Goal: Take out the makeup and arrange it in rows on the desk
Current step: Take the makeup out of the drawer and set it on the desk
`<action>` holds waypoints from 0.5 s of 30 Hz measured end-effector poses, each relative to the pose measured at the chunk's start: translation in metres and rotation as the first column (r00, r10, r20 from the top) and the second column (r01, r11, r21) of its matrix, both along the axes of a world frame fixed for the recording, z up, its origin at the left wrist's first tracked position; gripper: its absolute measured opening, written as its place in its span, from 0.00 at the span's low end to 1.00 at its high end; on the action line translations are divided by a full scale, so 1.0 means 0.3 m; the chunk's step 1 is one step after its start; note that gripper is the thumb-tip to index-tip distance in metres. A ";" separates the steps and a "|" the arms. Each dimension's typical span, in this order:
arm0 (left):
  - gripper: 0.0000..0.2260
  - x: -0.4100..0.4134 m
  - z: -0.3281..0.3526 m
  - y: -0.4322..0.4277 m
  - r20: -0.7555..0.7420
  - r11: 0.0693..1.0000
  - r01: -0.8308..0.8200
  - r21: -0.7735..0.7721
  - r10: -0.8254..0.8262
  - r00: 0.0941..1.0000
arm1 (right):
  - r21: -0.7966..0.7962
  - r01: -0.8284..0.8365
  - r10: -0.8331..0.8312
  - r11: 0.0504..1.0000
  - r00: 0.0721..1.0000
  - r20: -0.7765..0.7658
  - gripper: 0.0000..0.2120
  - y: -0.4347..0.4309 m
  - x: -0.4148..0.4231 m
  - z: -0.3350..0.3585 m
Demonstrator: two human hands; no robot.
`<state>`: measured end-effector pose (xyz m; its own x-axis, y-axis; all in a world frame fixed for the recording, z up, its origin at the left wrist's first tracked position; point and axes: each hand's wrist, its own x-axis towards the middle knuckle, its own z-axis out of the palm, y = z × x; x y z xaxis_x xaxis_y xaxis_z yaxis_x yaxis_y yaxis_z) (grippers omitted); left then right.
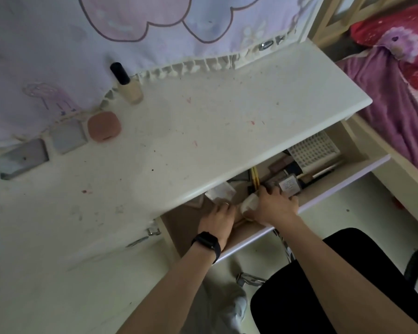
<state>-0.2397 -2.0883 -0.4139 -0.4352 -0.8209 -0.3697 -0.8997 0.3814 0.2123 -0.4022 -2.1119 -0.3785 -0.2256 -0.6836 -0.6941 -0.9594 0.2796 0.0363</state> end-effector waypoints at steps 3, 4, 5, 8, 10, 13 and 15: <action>0.16 0.001 -0.018 0.004 0.056 0.999 -0.034 0.033 0.032 0.998 | -0.006 0.014 -0.014 1.000 1.000 0.013 0.43 0.000 0.009 0.002; 0.18 -0.002 -0.022 0.000 0.039 0.997 -0.064 0.044 0.062 0.997 | -0.018 0.010 -0.009 1.000 1.000 0.016 0.41 0.005 0.012 0.003; 0.19 -0.001 -0.029 -0.005 0.050 0.992 -0.092 0.085 0.088 0.995 | -0.038 0.000 0.001 0.999 1.000 0.021 0.38 0.010 0.011 0.003; 0.23 0.012 -0.018 -0.018 0.095 0.971 -0.131 0.199 0.113 0.989 | -0.102 -0.050 0.055 0.994 0.997 0.053 0.29 0.021 -0.005 -0.002; 0.24 0.023 -0.002 -0.025 0.051 0.958 -0.183 0.222 0.176 0.983 | -0.116 -0.096 0.106 0.989 0.991 0.081 0.28 0.026 -0.014 0.004; 0.20 0.048 0.027 -0.033 0.014 0.919 -0.265 0.291 0.273 0.962 | -0.136 -0.139 0.155 0.981 0.981 0.120 0.24 0.025 -0.028 0.024; 0.16 0.067 0.050 -0.032 -0.009 0.893 -0.307 0.329 0.328 0.945 | -0.160 -0.125 0.151 0.979 0.975 0.165 0.23 0.031 -0.040 0.041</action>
